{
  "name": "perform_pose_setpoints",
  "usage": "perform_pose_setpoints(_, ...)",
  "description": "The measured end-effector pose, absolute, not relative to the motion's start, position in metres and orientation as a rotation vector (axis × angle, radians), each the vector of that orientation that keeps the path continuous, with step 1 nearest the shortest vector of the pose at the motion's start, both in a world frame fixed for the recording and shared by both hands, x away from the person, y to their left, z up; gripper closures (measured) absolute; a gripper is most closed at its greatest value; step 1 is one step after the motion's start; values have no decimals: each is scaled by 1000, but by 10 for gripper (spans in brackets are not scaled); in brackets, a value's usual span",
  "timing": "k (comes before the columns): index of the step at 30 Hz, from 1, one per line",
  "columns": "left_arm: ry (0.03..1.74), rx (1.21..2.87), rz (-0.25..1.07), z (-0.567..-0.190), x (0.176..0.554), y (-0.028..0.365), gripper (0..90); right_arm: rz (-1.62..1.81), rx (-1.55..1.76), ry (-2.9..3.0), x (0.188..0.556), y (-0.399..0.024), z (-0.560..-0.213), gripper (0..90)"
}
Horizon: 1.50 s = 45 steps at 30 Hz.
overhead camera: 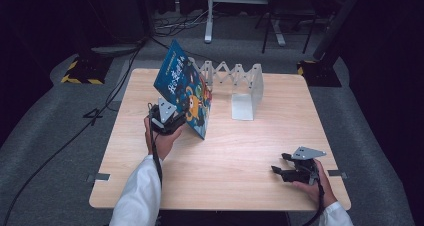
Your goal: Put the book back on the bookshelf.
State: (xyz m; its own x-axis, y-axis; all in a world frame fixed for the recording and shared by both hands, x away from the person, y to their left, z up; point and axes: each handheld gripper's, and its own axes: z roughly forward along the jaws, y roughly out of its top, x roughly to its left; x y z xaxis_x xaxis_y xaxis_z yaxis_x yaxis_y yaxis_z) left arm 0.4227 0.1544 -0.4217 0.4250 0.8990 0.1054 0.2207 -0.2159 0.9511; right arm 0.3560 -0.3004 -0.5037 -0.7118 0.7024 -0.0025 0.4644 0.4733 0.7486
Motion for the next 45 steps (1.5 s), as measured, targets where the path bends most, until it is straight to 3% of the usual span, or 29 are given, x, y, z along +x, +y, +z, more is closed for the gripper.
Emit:
perform_pose_setpoints(28,884,1925,713,-406,389,185,225,960,985,2417,354,-297,-492,255)
perform_pose_setpoints(34,874,1968,666,-409,381,191,198,928,959,2408,352,-294,-487,252)
perform_pose_setpoints(45,800,2082,697,-414,359,201,195,916,943,2391,350,-293,-475,254)
